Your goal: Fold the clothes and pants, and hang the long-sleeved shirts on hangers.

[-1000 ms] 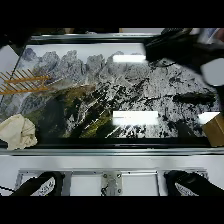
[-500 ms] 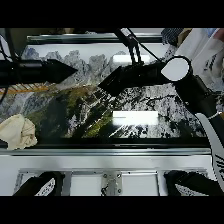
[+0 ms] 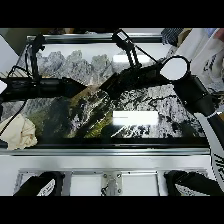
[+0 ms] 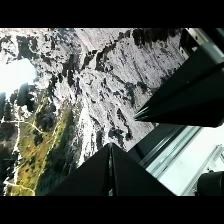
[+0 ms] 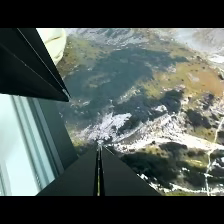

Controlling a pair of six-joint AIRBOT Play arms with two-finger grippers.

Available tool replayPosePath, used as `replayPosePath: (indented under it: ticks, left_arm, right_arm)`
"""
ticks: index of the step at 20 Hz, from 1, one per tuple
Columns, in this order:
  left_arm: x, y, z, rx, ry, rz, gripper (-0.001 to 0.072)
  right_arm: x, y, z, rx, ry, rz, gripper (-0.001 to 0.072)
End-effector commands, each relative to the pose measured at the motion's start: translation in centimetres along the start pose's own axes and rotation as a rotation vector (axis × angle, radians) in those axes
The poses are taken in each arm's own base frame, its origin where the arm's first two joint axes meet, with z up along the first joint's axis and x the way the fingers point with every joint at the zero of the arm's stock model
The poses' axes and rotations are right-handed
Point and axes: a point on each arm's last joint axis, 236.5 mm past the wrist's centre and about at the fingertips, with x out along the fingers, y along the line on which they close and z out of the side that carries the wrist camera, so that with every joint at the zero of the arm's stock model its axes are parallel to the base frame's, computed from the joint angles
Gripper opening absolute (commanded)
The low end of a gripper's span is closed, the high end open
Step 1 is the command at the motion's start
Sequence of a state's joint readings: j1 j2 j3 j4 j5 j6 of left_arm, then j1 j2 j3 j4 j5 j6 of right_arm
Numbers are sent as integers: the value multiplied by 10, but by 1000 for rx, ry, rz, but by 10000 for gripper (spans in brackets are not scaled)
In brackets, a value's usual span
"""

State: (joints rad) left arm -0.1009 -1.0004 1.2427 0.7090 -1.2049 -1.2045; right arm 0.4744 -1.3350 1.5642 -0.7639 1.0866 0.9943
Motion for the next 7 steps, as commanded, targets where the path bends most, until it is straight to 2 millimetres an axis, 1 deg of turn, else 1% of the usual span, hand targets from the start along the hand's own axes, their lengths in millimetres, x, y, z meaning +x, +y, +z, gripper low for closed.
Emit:
replayPosePath:
  ticks: [1, 7]
  left_arm:
    - [5, -7, -5, 12, 16, -14, 13]
    - [12, -22, -11, 35, 39, -45, 13]
  right_arm:
    - [0, 1, -1, 1, 2, 4, 23]
    - [0, 1, -1, 1, 2, 4, 24]
